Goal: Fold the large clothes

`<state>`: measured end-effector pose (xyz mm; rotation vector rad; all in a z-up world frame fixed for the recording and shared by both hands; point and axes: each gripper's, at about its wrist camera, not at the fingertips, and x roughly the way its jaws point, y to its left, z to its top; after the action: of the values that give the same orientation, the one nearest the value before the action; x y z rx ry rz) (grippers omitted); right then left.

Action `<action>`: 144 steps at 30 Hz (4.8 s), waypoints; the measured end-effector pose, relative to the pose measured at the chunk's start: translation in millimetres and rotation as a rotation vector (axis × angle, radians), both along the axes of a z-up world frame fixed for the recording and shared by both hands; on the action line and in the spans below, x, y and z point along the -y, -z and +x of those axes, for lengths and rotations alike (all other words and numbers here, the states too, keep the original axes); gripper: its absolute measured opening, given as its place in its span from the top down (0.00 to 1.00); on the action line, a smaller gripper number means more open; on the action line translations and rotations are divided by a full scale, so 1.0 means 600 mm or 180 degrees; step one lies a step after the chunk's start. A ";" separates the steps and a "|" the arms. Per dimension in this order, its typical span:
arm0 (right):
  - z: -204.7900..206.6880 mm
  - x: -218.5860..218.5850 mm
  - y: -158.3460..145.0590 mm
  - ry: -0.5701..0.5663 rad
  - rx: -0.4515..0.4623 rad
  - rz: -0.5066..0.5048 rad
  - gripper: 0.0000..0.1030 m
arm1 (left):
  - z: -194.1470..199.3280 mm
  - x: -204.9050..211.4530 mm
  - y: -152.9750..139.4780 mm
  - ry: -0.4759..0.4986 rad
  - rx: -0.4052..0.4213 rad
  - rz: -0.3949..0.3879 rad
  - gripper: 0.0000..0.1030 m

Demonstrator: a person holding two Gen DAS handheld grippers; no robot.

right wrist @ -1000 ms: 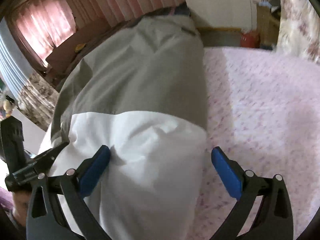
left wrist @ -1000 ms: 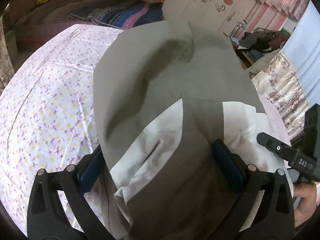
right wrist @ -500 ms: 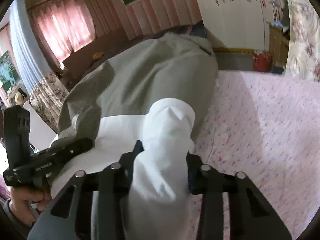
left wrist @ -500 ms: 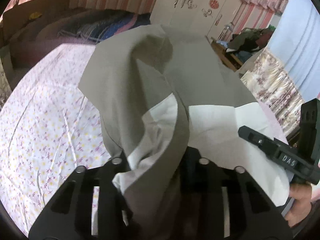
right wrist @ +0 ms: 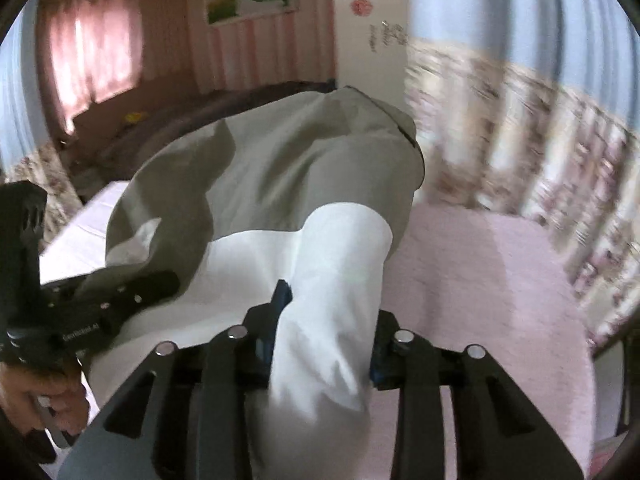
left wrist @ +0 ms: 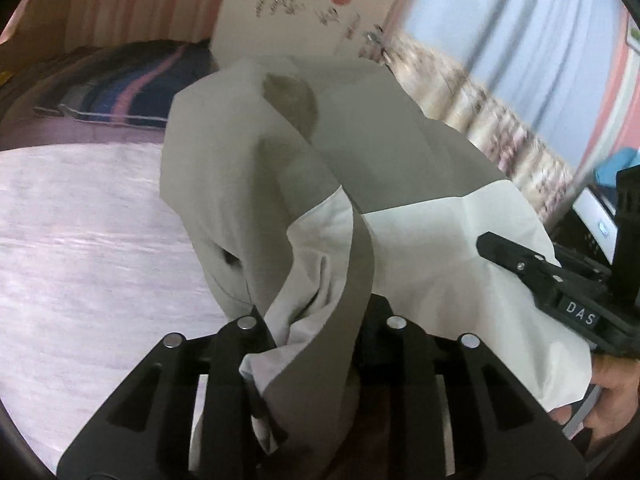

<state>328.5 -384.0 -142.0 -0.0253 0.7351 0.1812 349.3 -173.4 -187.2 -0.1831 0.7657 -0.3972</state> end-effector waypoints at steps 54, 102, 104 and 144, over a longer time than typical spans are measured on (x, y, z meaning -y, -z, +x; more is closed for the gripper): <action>-0.500 -0.047 -0.151 0.0749 0.0504 0.0104 0.02 | -0.522 -0.272 -0.146 -0.1439 0.0457 0.0879 0.03; -0.488 -0.051 -0.145 0.0708 0.0484 0.0124 0.02 | -0.515 -0.261 -0.144 -0.1321 0.0480 0.0885 0.03; -0.487 -0.052 -0.147 0.0707 0.0499 0.0122 0.02 | -0.515 -0.261 -0.144 -0.1331 0.0487 0.0896 0.03; -0.485 -0.054 -0.144 0.0680 0.0489 0.0106 0.02 | -0.519 -0.257 -0.149 -0.1370 0.0559 0.0952 0.03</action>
<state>37.5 -351.4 -55.5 0.0701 0.5767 -0.0127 38.0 -19.2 -98.1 -0.0281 0.5840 0.1103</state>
